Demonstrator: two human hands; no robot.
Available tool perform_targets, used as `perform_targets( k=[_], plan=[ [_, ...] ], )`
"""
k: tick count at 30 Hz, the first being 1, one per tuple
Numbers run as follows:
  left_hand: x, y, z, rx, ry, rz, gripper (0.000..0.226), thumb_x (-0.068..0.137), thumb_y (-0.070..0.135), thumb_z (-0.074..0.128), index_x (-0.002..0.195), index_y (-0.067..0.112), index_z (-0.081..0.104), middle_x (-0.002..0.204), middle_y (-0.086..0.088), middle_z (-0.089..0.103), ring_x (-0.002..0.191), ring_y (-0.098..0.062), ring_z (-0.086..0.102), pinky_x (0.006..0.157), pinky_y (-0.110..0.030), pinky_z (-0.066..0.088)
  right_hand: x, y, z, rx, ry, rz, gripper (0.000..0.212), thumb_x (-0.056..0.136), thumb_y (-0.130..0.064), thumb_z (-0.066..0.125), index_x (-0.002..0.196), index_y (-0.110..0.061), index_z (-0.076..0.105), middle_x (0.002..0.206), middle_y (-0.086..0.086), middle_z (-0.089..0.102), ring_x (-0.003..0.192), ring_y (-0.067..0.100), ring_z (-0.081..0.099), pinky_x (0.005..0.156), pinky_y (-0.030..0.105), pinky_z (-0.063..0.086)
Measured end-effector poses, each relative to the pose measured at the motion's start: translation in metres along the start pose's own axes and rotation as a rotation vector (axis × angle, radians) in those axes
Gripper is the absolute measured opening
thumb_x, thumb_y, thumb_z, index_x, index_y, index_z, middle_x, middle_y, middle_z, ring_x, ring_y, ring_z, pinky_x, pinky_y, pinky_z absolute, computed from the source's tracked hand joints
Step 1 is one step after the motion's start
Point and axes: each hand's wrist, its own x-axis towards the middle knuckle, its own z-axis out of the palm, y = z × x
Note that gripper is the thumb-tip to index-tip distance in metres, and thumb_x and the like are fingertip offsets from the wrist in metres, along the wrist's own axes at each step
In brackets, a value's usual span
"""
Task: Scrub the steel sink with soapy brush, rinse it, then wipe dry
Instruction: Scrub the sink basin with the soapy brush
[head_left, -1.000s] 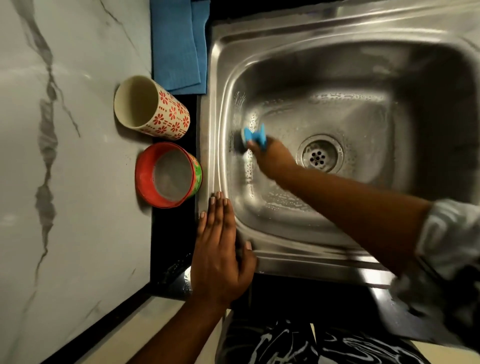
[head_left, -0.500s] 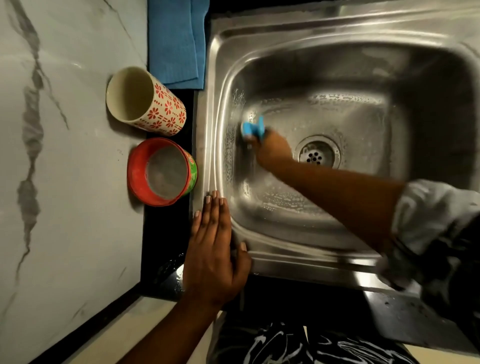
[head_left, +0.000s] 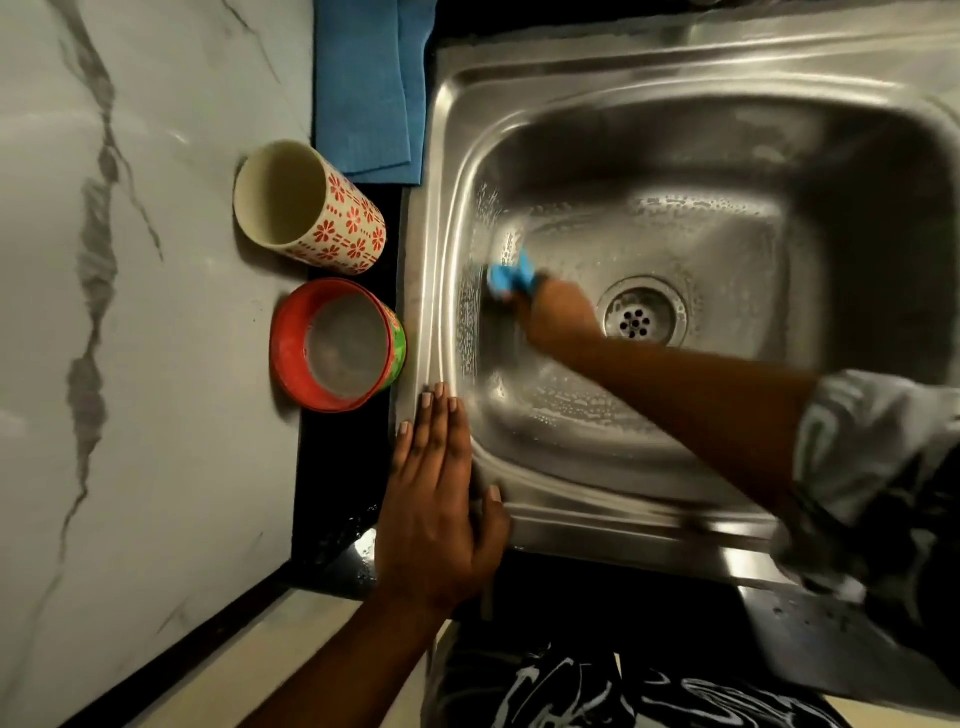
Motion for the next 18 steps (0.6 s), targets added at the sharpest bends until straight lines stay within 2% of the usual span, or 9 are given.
perform_targets(
  k=[2,4,5,7,9,10,16,18],
  plan=[
    [0.000,0.000,0.000,0.001,0.002,0.000,0.079,0.098,0.035,0.044,0.163,-0.004,0.023,0.174,-0.019,0.017,0.164,-0.030,0.013,0.132,-0.052,0.015,0.034,-0.015,-0.023,0.159,0.099,0.048,0.042,0.105,-0.039,0.054,0.134,-0.009,0.057,0.127,0.014,0.066,0.116,0.032,0.063,0.084,0.032,0.045],
    [0.000,-0.001,0.001,0.002,0.008,0.000,0.079,0.098,0.035,0.044,0.163,-0.005,0.024,0.174,-0.019,0.018,0.163,-0.030,0.014,0.132,-0.051,0.015,0.039,-0.015,-0.028,0.184,0.094,0.051,0.045,0.104,-0.041,0.055,0.135,-0.008,0.056,0.127,0.014,0.065,0.113,0.030,0.062,0.082,0.030,0.042],
    [0.000,0.000,0.001,0.001,0.010,0.000,0.079,0.097,0.035,0.044,0.163,-0.005,0.025,0.174,-0.019,0.019,0.163,-0.030,0.014,0.132,-0.051,0.015,0.030,-0.009,-0.023,0.144,0.032,0.027,0.045,0.104,-0.043,0.056,0.132,-0.008,0.057,0.124,0.014,0.065,0.106,0.030,0.063,0.079,0.031,0.043],
    [0.001,0.000,0.000,-0.005,0.017,0.002,0.080,0.096,0.034,0.045,0.163,-0.005,0.025,0.174,-0.020,0.019,0.163,-0.030,0.014,0.132,-0.051,0.015,-0.009,0.016,0.000,-0.011,-0.208,-0.041,0.044,0.102,-0.046,0.058,0.125,-0.008,0.060,0.119,0.014,0.066,0.099,0.029,0.063,0.078,0.033,0.046],
    [0.001,0.002,-0.001,-0.002,0.020,0.002,0.081,0.096,0.034,0.046,0.163,-0.005,0.025,0.174,-0.020,0.019,0.163,-0.030,0.014,0.132,-0.051,0.015,-0.054,0.042,0.023,-0.156,-0.430,-0.107,0.050,0.101,-0.051,0.056,0.126,-0.008,0.062,0.121,0.016,0.066,0.106,0.032,0.063,0.086,0.034,0.047],
    [0.001,0.001,-0.001,0.003,0.020,0.001,0.081,0.096,0.035,0.046,0.163,-0.005,0.024,0.174,-0.020,0.018,0.163,-0.030,0.014,0.132,-0.052,0.015,-0.064,0.050,0.030,-0.166,-0.455,-0.118,0.054,0.100,-0.055,0.055,0.127,-0.009,0.062,0.122,0.017,0.066,0.108,0.033,0.063,0.089,0.036,0.047],
    [0.000,0.002,0.000,-0.006,0.035,-0.002,0.080,0.097,0.035,0.045,0.163,-0.005,0.024,0.173,-0.021,0.018,0.163,-0.030,0.014,0.132,-0.052,0.016,-0.024,0.030,0.016,-0.135,-0.227,-0.098,0.056,0.101,-0.056,0.052,0.130,-0.008,0.058,0.119,0.017,0.066,0.104,0.035,0.063,0.082,0.037,0.047],
    [-0.001,0.003,0.000,0.002,0.039,0.001,0.080,0.097,0.035,0.045,0.163,-0.006,0.024,0.173,-0.021,0.019,0.163,-0.030,0.014,0.131,-0.054,0.017,-0.025,0.032,0.016,-0.061,-0.245,-0.097,0.058,0.100,-0.057,0.053,0.131,-0.009,0.058,0.116,0.014,0.066,0.101,0.032,0.063,0.081,0.035,0.046]
  ],
)
